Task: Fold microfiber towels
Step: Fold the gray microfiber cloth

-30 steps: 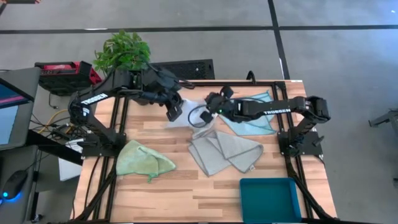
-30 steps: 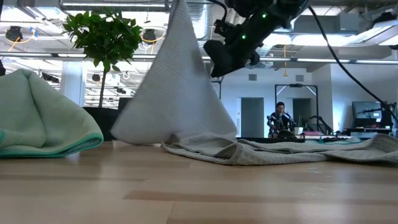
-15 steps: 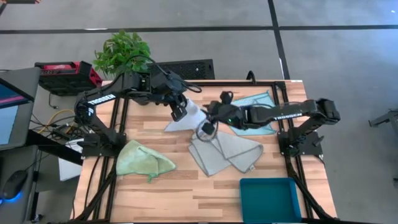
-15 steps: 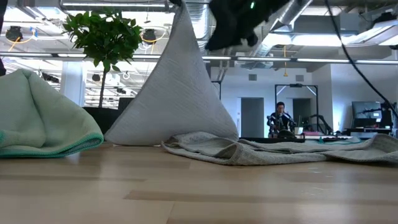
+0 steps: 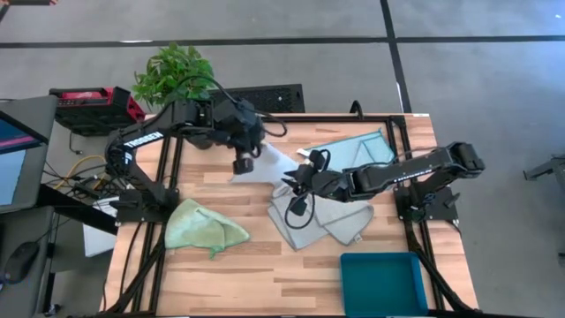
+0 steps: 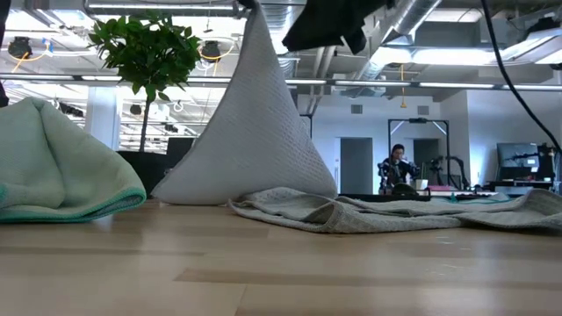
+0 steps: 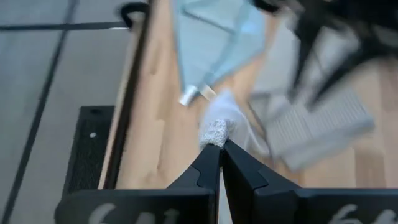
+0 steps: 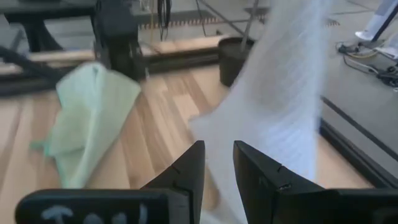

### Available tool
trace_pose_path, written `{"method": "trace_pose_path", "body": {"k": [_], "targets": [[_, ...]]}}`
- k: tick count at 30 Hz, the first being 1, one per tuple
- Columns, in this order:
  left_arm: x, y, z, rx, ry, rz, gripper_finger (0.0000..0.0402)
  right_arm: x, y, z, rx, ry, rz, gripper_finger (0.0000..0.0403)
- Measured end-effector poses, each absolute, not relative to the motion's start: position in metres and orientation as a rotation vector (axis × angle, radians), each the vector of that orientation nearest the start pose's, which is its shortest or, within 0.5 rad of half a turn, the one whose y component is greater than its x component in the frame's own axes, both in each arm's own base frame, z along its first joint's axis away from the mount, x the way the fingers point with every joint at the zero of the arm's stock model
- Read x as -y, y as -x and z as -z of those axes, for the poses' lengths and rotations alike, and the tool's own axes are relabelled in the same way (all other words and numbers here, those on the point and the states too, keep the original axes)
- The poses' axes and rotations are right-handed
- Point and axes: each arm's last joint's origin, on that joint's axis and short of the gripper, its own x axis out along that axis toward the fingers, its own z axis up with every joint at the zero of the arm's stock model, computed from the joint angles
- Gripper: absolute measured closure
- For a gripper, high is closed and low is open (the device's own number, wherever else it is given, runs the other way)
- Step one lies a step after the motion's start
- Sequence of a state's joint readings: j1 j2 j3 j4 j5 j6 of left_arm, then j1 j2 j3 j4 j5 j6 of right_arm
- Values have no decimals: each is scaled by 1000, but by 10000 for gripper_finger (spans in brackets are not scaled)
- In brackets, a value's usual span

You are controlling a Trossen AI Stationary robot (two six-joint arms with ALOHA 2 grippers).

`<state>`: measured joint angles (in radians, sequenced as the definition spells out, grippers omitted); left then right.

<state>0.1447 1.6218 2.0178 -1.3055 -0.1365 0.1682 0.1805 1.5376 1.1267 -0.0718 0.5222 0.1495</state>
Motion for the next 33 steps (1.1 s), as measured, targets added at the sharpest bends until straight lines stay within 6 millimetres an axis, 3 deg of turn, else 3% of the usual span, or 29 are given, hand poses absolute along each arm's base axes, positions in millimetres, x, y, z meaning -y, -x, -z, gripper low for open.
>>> {"method": "trace_pose_path", "body": {"k": [6,13,16,24,33], "targets": [[-46,-288,-438,-981,-160,-160,401,-46,-338,-283,-429,8,333,295],[-48,-296,-445,-868,-124,-217,401,-48,-340,-282,-454,18,188,295],[-49,-299,-447,-835,-118,-224,401,-46,-348,-272,-470,20,174,295],[-49,-300,-449,-801,-69,-246,401,-54,-387,-239,-407,284,115,295],[-52,-302,-452,-749,9,-281,401,-42,-439,-204,-456,509,181,295]]}}
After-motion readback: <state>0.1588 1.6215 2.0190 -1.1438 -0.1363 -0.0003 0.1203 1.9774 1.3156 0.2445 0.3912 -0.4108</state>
